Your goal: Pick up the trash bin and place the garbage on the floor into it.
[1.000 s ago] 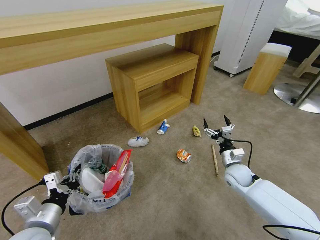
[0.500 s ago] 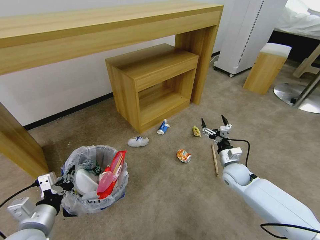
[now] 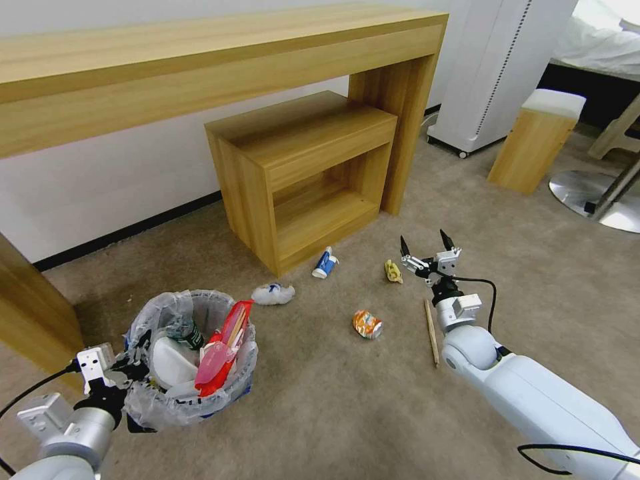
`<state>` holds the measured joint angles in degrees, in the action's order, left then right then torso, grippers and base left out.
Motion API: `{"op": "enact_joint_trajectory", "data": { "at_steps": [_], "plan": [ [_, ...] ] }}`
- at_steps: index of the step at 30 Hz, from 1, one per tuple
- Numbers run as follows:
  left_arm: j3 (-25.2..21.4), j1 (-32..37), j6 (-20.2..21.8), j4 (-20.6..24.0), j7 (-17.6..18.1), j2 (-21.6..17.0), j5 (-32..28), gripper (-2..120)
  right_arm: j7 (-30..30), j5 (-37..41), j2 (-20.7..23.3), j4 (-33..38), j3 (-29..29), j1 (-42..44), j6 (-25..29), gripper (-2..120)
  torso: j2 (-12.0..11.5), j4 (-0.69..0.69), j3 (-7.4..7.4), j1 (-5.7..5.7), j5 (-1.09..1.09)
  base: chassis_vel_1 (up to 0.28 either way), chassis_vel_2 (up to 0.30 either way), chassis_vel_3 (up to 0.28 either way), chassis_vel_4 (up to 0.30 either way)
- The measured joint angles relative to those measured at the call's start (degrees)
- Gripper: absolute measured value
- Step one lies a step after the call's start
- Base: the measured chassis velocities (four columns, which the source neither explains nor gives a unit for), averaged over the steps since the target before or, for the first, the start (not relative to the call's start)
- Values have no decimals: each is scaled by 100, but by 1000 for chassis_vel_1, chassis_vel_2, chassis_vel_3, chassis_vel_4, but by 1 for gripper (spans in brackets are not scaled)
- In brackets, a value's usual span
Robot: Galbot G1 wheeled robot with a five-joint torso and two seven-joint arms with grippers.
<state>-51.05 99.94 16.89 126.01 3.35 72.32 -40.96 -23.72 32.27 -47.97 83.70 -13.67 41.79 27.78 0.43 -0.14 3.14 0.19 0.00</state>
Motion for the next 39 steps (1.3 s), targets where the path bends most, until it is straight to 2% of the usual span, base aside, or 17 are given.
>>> {"op": "enact_joint_trajectory", "data": {
  "at_steps": [7,12,14,16,18,19,21,22,24,26,28,33,36,39],
  "plan": [
    [21,-14,-8,-20,-2,7,-5,4,71,-81,-70,-72,-113,-71,199,100,0,0,-1,0,0,-112,134,102,-124],
    [30,-27,-14,-57,-5,7,-1,4,44,226,55,126,-332,-83,-239,100,0,0,0,1,0,-74,40,68,-34],
    [33,-41,-26,-91,-7,5,2,4,-37,583,260,310,-562,-51,-694,100,0,0,-2,0,0,0,0,0,0],
    [35,-48,-30,-104,-7,5,2,4,-63,711,308,366,-620,-44,-805,100,0,-1,-2,-1,-1,0,0,0,0],
    [60,-86,-47,-156,-9,12,11,4,-201,1319,500,613,-852,21,-1225,100,0,-1,-2,-1,0,0,0,0,0],
    [60,-86,-47,-156,-9,12,11,4,-201,1319,500,613,-852,21,-1225,100,0,-1,-2,-1,0,0,0,0,0],
    [79,-107,-52,-183,-10,26,19,4,-340,1651,583,759,-935,71,-1415,100,0,-1,-2,-1,0,0,0,0,0],
    [92,-126,-58,-207,-12,36,29,4,-546,2181,676,1009,-991,141,-1652,100,0,0,-1,-1,0,0,0,0,0],
    [96,-133,-63,-217,-13,38,31,4,-661,2416,713,1141,-1001,176,-1769,100,0,0,-1,-1,0,0,0,0,0],
    [104,-157,-76,-257,-14,41,35,4,-1036,3016,835,1480,-1005,304,-2150,100,0,0,-2,-1,-1,0,0,0,0],
    [106,-160,-78,-264,-14,41,37,4,-1123,3064,840,1498,-1004,328,-2189,100,0,0,-2,-1,-1,0,0,0,0],
    [120,-179,-90,-313,-17,43,52,4,-1782,3491,798,1670,-887,658,-2489,100,0,0,-2,-1,3,0,0,0,0],
    [139,-201,-101,-375,-22,42,71,4,-1994,3653,788,1754,-740,899,-2679,100,0,-1,-2,-1,-2,0,0,0,0],
    [174,-231,-132,-433,-34,71,92,4,-2101,3866,498,1546,-516,1079,-2794,100,0,-1,-2,-1,0,0,0,0,0]
  ]
}}
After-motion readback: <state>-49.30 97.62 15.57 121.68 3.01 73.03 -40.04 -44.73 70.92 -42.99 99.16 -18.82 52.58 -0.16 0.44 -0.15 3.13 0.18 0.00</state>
